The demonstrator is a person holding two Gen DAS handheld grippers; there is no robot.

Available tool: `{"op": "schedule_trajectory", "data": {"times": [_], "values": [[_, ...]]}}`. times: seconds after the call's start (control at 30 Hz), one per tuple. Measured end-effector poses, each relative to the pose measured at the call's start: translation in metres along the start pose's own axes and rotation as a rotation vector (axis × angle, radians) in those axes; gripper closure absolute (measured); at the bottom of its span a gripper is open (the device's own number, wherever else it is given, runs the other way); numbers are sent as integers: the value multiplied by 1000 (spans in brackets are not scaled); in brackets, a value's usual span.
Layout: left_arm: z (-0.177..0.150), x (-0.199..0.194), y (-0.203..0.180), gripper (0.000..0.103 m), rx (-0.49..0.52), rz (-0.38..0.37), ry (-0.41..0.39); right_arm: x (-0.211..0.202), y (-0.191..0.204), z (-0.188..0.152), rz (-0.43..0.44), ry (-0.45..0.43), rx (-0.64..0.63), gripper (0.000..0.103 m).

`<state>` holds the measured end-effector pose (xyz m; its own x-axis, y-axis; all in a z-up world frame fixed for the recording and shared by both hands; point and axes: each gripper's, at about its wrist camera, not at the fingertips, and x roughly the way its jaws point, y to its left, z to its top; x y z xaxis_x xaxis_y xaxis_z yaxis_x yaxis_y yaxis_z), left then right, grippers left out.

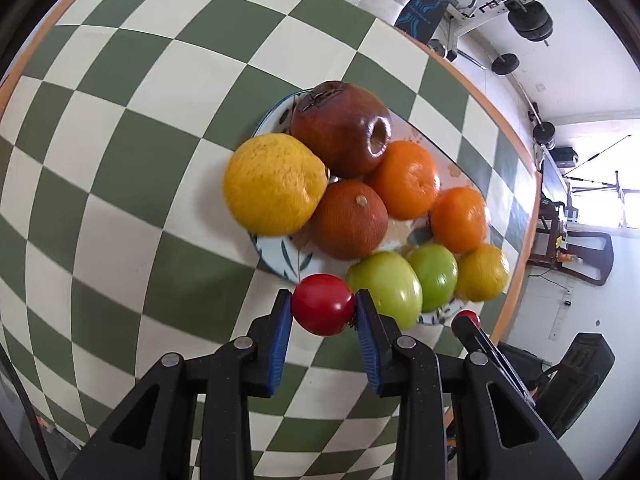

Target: Organize fruits

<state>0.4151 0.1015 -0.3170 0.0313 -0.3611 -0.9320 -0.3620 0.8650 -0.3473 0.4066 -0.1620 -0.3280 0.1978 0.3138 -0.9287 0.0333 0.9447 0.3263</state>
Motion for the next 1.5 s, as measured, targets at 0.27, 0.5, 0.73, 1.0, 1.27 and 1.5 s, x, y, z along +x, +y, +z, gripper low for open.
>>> {"op": "schedule_trajectory", "data": {"times": [0.27, 0.5, 0.73, 1.0, 1.27, 1.5], "values": [[11, 7, 4, 73, 18, 61, 1, 18, 5, 11, -32, 42, -71, 68], [13, 4, 8, 65, 8, 100, -10, -8, -7, 10, -10, 15, -24, 37], [-4, -22, -7, 15, 121, 236, -134, -53, -14, -2, -101, -52, -29, 10], [-36, -29, -23, 3, 234, 360, -207, -82, 5, -21, -213, -131, -77, 5], [-63, -55, -36, 3, 300, 385, -298, -115, 16, -36, -252, -199, -68, 5], [-94, -92, -46, 3, 346, 390, -366, -159, 34, -59, -252, -273, -64, 5]]}}
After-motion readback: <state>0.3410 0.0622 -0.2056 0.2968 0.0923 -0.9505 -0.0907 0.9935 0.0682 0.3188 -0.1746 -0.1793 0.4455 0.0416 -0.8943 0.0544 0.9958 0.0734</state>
